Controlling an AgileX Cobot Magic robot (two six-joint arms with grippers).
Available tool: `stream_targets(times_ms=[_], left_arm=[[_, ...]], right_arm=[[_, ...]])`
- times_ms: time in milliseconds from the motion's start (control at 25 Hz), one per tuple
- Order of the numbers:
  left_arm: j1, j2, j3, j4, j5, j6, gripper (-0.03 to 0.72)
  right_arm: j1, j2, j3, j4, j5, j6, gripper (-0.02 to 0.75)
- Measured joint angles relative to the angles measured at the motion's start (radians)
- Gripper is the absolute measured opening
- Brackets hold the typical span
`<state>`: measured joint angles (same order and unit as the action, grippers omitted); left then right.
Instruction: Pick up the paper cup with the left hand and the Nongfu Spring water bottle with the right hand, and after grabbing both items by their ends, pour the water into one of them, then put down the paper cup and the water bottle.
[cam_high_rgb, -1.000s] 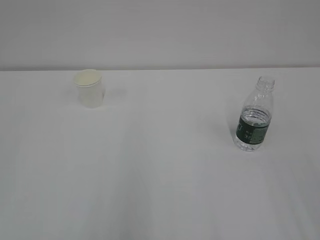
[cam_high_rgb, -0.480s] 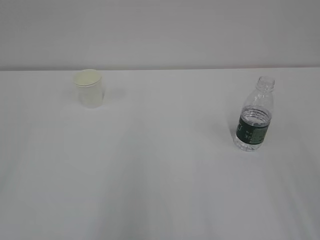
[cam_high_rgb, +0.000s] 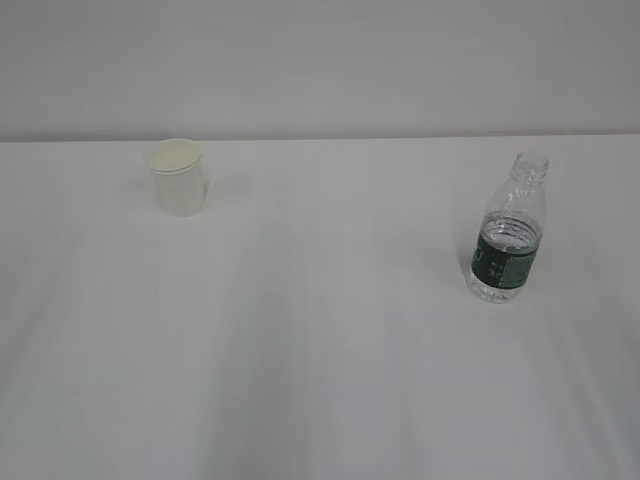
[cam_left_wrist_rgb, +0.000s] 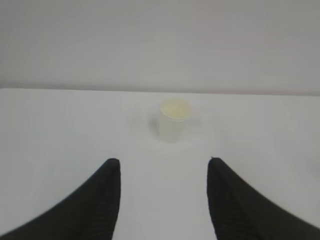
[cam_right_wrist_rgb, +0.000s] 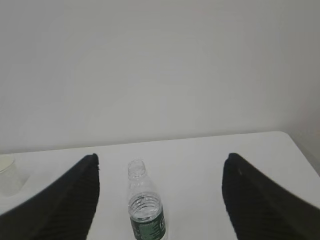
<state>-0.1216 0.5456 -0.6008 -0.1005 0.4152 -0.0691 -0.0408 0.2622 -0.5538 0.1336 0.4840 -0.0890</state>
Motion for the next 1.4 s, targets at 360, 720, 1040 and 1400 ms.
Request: stream_targets(times_ms=[360,720,1040,1400], left_arm=[[-0.074,0.090,0.000,0.033,-0.116,0.002,0.398],[-0.076,0.102,0.000,0.108,-0.148,0.002,0.398],[-0.081,0.233,0.000,0.101,-0.251,0.002,0.398],[-0.097,0.370,0.000,0.101,-0.371,0.004,0.398]], right_arm=[[0.000,0.119,0.000,0.012,-0.131,-0.045,0.573],[0.013,0.193,0.000,0.022,-0.181,-0.108,0.548],[0.083,0.294,0.000,0.044,-0.254,-0.161,0.502],[0.083,0.391,0.000,0.048,-0.312,-0.165,0.502]])
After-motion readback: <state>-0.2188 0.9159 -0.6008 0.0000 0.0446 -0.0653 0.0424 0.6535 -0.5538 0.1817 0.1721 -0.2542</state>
